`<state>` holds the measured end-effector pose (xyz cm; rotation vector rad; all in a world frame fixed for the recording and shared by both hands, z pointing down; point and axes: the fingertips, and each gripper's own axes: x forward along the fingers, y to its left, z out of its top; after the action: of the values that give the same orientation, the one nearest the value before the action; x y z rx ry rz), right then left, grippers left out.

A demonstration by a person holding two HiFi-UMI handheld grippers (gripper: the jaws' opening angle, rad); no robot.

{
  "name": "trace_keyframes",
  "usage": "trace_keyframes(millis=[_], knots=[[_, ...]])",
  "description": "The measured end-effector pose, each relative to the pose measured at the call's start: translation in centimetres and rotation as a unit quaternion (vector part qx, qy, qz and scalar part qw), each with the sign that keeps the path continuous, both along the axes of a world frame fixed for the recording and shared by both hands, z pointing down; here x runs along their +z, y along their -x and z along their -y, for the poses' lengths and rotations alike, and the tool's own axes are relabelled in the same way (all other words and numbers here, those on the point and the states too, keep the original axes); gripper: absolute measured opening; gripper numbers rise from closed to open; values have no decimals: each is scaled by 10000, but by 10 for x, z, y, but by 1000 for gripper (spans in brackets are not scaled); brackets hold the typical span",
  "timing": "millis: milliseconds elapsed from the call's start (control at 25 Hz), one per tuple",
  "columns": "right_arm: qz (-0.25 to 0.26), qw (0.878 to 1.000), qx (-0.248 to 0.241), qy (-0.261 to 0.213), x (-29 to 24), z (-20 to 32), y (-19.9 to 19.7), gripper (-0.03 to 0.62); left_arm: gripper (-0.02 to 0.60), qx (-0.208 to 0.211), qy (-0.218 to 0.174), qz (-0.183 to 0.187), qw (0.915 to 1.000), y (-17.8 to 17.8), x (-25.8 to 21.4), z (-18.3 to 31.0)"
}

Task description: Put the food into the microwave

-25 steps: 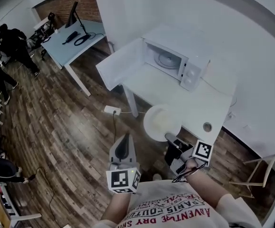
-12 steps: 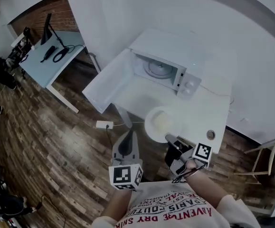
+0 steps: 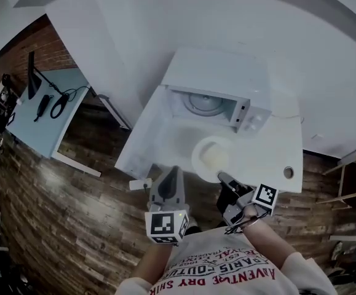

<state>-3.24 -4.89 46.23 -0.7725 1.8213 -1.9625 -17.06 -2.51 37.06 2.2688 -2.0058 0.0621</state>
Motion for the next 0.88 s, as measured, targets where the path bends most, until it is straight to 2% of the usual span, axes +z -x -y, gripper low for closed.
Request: trace_keyframes(millis=[160, 360, 560, 880], knots=[[-56, 9998, 171, 87, 8, 16, 17, 21, 8, 240, 130, -139, 9995, 11, 13, 24], [-183, 9990, 373, 163, 16, 47, 21, 21, 8, 456, 228, -186, 9985, 13, 23, 59], [-153, 9990, 409, 87, 16, 85, 23, 21, 8, 476, 249, -201, 9984, 16, 28, 101], [-130, 9992, 381, 79, 15, 137, 13, 21, 8, 511, 261, -191, 9982, 1, 28, 160]])
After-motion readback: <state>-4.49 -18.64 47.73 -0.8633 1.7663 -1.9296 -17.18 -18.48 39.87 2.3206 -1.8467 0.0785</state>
